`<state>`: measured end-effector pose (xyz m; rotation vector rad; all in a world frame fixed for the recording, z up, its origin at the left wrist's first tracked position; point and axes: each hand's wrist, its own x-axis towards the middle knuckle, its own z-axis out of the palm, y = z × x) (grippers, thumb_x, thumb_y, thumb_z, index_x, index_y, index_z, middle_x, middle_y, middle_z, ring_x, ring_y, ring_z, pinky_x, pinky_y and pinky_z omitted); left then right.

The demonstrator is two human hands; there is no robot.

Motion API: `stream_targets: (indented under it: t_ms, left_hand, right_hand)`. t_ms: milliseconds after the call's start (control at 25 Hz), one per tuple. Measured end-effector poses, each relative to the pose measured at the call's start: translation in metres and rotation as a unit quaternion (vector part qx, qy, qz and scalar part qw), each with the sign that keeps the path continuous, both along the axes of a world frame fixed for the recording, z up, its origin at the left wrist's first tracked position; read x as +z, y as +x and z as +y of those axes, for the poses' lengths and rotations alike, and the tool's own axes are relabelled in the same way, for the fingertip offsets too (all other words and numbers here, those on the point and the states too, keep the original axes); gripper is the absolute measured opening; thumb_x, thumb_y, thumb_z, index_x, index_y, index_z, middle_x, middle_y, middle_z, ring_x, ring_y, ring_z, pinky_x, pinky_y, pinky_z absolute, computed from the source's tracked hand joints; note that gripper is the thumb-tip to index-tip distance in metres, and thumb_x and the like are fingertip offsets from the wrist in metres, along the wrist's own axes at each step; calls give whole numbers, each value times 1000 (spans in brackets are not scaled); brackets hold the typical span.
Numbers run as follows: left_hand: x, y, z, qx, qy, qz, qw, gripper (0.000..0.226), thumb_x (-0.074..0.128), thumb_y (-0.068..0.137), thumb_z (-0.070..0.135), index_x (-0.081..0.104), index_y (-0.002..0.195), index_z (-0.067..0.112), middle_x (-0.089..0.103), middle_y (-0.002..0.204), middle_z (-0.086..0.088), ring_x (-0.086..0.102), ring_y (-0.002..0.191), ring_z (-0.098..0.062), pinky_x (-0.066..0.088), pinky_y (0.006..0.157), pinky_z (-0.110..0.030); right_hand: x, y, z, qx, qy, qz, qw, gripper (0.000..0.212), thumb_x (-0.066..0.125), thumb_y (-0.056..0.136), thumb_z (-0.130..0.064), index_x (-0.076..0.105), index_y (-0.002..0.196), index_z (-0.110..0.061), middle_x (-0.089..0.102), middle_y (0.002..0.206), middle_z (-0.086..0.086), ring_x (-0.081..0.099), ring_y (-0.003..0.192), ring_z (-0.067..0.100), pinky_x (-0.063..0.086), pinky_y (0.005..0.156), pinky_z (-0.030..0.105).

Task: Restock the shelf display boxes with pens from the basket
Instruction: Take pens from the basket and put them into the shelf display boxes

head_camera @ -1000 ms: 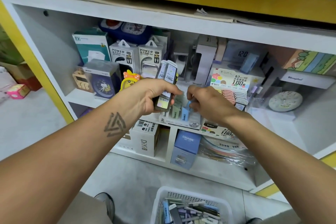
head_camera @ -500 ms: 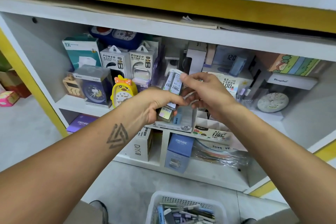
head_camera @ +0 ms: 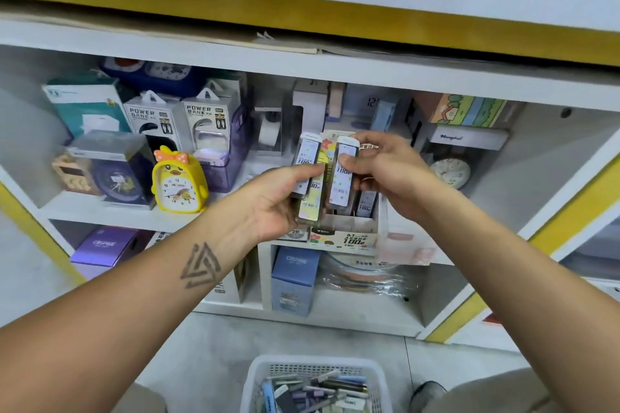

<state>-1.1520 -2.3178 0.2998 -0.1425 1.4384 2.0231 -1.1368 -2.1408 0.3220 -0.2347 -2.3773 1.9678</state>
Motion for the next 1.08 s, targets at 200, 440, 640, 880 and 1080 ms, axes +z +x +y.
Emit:
stream_targets:
  t_ms: [200,440,640,880,1080]
  left_hand:
    - [-3,0,8,13,-9,-3,1000,16,70,87,15,69,101,8,70,73,-8,63,56,-20,55,59,-30]
    - [-7,2,14,13,-10,23,1000,20,70,83,4,68,103,6,65,70,-7,58,53,-17,50,52,-25]
    - [-11,5,15,10,-8,38,999,48,80,59,4,69,105,4,64,70,-7,54,55,-17,49,48,-23]
    - [-15,12,22,-10,-27,50,998,39,84,64,2,72,100,8,68,78,-8,56,55,-16,50,51,-24]
    - [-11,8,18,-14,19,-5,1000,21,66,90,23,69,107,12,70,93,-10,64,75,-24,57,64,-35]
  right_hand:
    - [-3,6,44,-40,244,91,965,12,68,94,-17,62,101,-24,72,75,11,70,59,16,57,57,32]
    - [-17,10,53,12,506,86,858,10,67,92,-29,64,101,-25,68,92,2,62,88,28,52,76,37]
    - [-12,8,48,-25,497,88,863,20,60,96,-28,68,113,-23,72,104,5,65,94,27,55,84,40]
    - [-8,9,22,29,71,23,997,17,74,90,-17,64,101,-9,73,68,9,62,49,16,49,47,25]
    - [-2,8,36,-5,75,35,997,9,73,89,-5,67,95,-9,72,65,4,56,46,12,46,45,24]
